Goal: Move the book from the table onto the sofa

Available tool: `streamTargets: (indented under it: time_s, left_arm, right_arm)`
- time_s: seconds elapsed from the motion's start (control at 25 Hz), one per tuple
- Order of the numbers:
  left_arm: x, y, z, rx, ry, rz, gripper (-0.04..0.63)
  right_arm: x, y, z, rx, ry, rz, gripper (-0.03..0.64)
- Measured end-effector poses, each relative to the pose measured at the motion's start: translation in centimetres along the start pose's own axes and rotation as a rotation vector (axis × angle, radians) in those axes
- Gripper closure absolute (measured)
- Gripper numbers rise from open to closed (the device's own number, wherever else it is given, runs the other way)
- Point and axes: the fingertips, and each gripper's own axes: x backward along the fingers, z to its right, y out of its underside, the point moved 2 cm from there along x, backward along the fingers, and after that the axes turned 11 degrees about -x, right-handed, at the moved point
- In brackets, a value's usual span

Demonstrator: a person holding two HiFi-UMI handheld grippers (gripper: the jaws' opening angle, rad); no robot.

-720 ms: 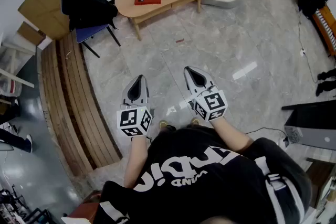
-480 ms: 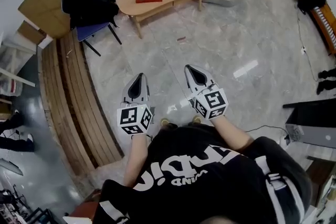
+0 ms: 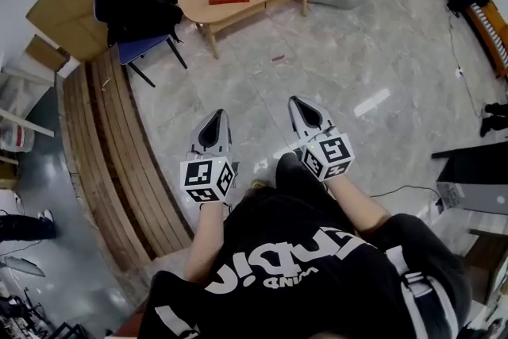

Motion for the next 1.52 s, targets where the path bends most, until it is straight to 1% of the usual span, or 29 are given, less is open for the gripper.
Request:
streamTargets:
  time_s: [0.12,0.36,0.6,0.8,0.96,1.2,1.32,1.52]
  left_arm:
    - [-0.2,0.4,-0.4,0.010,0.014,0.000,0.588]
    - [-1.2,1.0,-2.5,0.028,0.022,0.001,0.588]
    - [-4.4,0.9,-4.6,0.018,0.037,-0.005,0.588]
    - [-7.7,0.6,-6.3,0.028,0.046,-0.013,0.588]
    - [-10.6,0.7,-7.5,0.048,0.040,-0.018,0.588]
    - [-15.2,0.2,-9.9,0.060,0.017,-0.023,0.588]
    - [-17.4,-0.4,-11.3,0.060,0.000,-0.037,0.588]
    - [-22.1,-2.6,-13.1,0.050,-0.024,-0.037,0.588]
  right_arm:
    - [0.0,0.0,0.4,-0.007,0.021,0.011,0.618]
    - [-1.6,0.4,1.4,-0.005,0.060,-0.002,0.618]
    - [-4.7,-0.8,3.1,-0.001,0.071,0.018,0.618]
    - [-7.7,-1.2,5.1,-0.020,0.082,0.016,0.618]
    - [-10.2,-1.3,6.8,-0.025,0.079,0.002,0.618]
    - [-15.5,-2.7,9.1,-0.022,0.057,-0.011,0.618]
    - [-18.2,-3.6,10.2,-0.027,0.042,-0.022,0.618]
    - [-22.6,-6.1,12.7,-0.029,0.022,-0.023,0.618]
